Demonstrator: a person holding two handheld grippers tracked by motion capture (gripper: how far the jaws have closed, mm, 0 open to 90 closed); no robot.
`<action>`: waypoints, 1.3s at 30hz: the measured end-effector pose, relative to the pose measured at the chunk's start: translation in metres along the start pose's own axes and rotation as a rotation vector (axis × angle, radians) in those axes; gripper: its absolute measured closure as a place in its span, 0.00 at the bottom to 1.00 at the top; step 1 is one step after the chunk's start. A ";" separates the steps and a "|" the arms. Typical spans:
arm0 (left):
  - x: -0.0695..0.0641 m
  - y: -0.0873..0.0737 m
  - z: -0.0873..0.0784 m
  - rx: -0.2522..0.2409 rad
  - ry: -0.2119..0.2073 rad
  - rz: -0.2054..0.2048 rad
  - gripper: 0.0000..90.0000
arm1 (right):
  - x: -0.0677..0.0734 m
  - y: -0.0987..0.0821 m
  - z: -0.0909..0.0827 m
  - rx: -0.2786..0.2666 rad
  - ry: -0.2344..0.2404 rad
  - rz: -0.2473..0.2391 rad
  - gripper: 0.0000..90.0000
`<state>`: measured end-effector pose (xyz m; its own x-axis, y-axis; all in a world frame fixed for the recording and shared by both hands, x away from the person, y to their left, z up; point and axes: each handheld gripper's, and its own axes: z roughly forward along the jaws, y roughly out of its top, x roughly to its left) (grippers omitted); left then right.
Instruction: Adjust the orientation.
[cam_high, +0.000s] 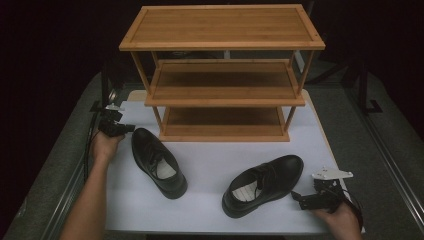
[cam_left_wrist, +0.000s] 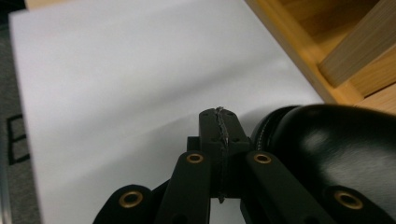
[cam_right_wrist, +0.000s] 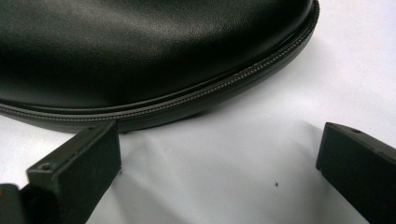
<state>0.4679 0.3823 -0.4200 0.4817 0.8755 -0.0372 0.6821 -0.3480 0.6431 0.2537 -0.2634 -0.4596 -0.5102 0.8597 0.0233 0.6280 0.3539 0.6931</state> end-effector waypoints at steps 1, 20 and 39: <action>-0.001 0.000 0.001 0.004 0.002 0.007 1.00 | 0.000 0.000 0.000 0.000 0.000 -0.001 0.00; -0.034 -0.012 -0.004 -0.009 -0.050 0.029 1.00 | 0.000 0.000 0.000 0.001 0.000 0.000 0.00; -0.076 -0.026 -0.010 -0.010 -0.112 0.082 1.00 | 0.000 0.000 0.000 0.000 0.000 -0.001 0.00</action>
<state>0.4082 0.3279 -0.4262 0.5940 0.8015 -0.0688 0.6330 -0.4128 0.6549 0.2537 -0.2634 -0.4596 -0.5105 0.8596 0.0227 0.6279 0.3546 0.6928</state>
